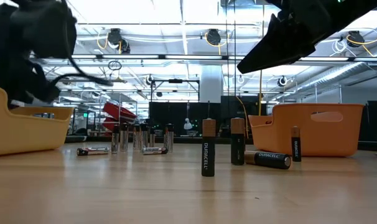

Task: Sort batteries
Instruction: Put the silver battery into the yellow bin

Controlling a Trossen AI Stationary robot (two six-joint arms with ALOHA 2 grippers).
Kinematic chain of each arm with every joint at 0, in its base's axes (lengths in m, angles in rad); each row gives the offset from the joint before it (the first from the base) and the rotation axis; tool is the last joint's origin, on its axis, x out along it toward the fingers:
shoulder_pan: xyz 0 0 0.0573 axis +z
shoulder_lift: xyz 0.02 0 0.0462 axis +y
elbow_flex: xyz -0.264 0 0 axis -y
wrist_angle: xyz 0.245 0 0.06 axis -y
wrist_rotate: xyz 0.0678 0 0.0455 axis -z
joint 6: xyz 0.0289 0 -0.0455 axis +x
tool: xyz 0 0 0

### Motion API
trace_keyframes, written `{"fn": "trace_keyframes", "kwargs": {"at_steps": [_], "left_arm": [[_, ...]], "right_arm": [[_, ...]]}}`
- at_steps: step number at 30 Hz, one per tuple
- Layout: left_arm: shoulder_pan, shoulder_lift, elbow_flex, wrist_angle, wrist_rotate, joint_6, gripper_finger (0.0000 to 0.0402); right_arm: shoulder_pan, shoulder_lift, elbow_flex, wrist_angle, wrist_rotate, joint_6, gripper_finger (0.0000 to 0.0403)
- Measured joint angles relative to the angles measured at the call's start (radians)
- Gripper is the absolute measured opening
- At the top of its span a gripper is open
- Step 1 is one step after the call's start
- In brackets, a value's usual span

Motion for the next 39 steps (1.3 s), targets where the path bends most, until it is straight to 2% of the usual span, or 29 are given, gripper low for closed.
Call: {"fn": "trace_keyframes", "kwargs": {"at_steps": [2, 7, 10, 12, 15, 18, 21, 30, 39], "left_arm": [[0.003, 0.006, -0.003, -0.015, -0.004, -0.018, 0.0078], [0.003, 0.006, 0.035, -0.044, -0.001, 0.012, 0.0199], [0.003, 0.003, 0.117, -0.160, 0.017, 0.033, 0.0229], [0.002, 0.001, 0.193, -0.236, -0.009, 0.035, 0.0234], [0.002, 0.001, 0.299, -0.257, -0.129, 0.043, 0.0236], [0.005, 0.001, 0.357, -0.195, -0.278, 0.078, 0.0237], [0.025, 0.013, 0.349, -0.086, -0.337, 0.197, 0.0238], [0.134, 0.101, 0.283, 0.197, -0.350, 0.469, 0.0239], [0.225, 0.142, 0.224, 0.373, -0.240, 0.581, 0.0239]], "right_arm": [[0.001, 0.000, 0.000, 0.000, -0.001, 0.000, 0.0132], [0.001, 0.000, 0.000, 0.001, -0.001, -0.004, 0.0132], [0.001, 0.000, 0.000, 0.002, -0.001, -0.003, 0.0132], [0.001, 0.000, 0.000, 0.003, -0.001, 0.002, 0.0132], [0.001, 0.000, 0.000, 0.007, -0.001, 0.003, 0.0132], [0.001, 0.000, 0.000, 0.007, -0.001, 0.002, 0.0132], [0.001, 0.000, 0.000, 0.008, -0.001, 0.002, 0.0132], [0.001, 0.000, 0.000, 0.007, 0.000, 0.003, 0.0132], [0.004, 0.000, 0.000, -0.001, 0.000, 0.007, 0.0132]]}}
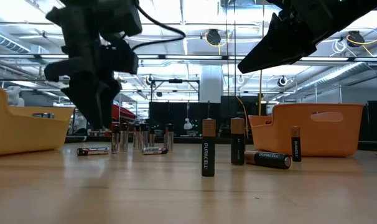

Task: Sort batteries
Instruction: Put the silver battery into the yellow bin

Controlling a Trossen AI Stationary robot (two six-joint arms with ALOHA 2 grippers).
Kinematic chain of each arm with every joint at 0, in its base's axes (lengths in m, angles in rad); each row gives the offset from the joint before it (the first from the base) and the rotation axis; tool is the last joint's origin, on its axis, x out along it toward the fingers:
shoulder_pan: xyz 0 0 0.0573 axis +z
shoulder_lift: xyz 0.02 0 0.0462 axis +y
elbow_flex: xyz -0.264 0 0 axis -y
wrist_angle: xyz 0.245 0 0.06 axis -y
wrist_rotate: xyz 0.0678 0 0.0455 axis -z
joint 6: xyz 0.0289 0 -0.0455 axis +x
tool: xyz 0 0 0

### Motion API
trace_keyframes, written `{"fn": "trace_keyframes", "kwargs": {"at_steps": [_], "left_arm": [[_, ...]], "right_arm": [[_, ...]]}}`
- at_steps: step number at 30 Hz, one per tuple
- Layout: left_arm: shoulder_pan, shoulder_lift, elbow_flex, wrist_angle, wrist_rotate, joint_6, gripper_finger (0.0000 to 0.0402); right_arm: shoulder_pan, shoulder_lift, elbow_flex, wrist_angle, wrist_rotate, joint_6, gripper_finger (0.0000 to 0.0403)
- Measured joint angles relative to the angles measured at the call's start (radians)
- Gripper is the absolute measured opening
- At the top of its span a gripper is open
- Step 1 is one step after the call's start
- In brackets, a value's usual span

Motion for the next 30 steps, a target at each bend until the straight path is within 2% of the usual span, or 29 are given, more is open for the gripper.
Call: {"fn": "trace_keyframes", "kwargs": {"at_steps": [5, 17, 30], "left_arm": [[0.020, 0.032, -0.001, 0.056, 0.000, 0.040, 0.0237], [0.043, 0.109, -0.001, 0.145, 0.000, 0.066, 0.0202], [0.045, 0.130, 0.000, 0.214, 0.000, 0.064, 0.0200]], "right_arm": [[0.000, 0.000, 0.000, 0.000, 0.000, 0.004, 0.0132], [0.000, 0.000, 0.000, -0.005, 0.000, 0.016, 0.0132], [0.000, 0.000, 0.000, -0.009, 0.000, 0.019, 0.0132]]}}
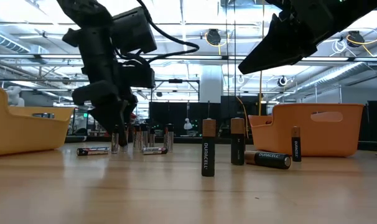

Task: Sort batteries
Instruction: Put the silver battery into the yellow bin

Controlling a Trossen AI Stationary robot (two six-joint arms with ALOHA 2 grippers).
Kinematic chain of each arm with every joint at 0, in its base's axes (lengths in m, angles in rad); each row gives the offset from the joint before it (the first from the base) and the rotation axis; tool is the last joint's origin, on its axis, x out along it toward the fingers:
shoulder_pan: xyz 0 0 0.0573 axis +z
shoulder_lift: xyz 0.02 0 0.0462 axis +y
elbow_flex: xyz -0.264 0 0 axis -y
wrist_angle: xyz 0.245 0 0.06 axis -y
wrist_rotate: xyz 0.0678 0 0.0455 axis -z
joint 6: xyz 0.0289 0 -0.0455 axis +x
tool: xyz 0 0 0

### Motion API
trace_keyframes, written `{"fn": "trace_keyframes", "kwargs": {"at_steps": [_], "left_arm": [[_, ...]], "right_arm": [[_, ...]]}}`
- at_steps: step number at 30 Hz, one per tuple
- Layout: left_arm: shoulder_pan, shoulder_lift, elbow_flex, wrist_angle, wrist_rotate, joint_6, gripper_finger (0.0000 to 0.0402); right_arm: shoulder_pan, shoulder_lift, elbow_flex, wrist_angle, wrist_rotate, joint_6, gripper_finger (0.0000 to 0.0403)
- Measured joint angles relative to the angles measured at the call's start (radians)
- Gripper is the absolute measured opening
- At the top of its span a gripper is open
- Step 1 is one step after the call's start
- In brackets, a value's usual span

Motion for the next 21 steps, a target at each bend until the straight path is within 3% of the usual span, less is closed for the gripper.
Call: {"fn": "trace_keyframes", "kwargs": {"at_steps": [11, 15, 19, 21], "left_arm": [[0.000, 0.000, 0.000, -0.006, -0.030, -0.002, 0.0182], [0.000, 0.000, 0.000, -0.006, -0.031, -0.007, 0.0136], [-0.004, 0.000, 0.000, -0.010, -0.031, -0.010, 0.0054], [-0.005, 0.000, 0.001, -0.007, -0.031, -0.010, 0.0052]], "right_arm": [[0.000, 0.000, 0.000, 0.000, 0.000, 0.000, 0.0132], [0.000, 0.000, 0.000, 0.000, 0.000, 0.000, 0.0132], [0.000, 0.000, 0.000, 0.000, 0.000, -0.001, 0.0132], [0.000, 0.000, 0.000, 0.000, 0.000, 0.000, 0.0132]]}}
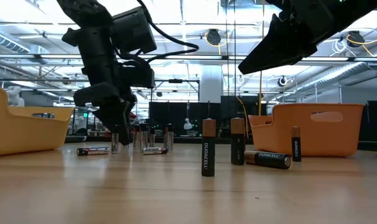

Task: Sort batteries
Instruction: Put the silver battery into the yellow bin

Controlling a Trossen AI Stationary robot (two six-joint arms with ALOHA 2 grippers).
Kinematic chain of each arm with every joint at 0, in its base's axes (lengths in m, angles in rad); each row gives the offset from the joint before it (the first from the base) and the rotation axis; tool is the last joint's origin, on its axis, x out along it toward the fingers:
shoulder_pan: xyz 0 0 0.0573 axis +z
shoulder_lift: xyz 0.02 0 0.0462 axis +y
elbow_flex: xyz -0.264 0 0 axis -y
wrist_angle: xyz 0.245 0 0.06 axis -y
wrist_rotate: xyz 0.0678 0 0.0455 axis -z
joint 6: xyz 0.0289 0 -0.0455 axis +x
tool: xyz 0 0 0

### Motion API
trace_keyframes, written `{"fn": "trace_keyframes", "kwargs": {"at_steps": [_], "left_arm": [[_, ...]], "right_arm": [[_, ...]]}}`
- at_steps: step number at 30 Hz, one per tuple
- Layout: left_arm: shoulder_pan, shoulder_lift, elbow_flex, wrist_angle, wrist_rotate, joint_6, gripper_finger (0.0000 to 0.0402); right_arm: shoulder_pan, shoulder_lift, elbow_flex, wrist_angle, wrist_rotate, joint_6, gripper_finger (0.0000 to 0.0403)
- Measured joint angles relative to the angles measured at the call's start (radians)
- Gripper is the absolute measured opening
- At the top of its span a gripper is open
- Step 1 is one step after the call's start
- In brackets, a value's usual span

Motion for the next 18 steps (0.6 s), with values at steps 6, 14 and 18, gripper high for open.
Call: {"fn": "trace_keyframes", "kwargs": {"at_steps": [6, 14, 18], "left_arm": [[-0.005, -0.023, 0.000, -0.046, 0.000, -0.031, 0.0052], [-0.026, -0.168, 0.039, -0.259, -0.002, -0.123, 0.0052], [-0.056, -0.251, 0.049, -0.430, -0.022, -0.215, 0.0052]], "right_arm": [[0.000, 0.001, 0.000, 0.003, 0.014, 0.000, 0.0132], [0.000, 0.064, 0.000, 0.035, 0.038, -0.003, 0.0132], [0.000, 0.103, 0.000, 0.035, 0.034, -0.001, 0.0132]]}}
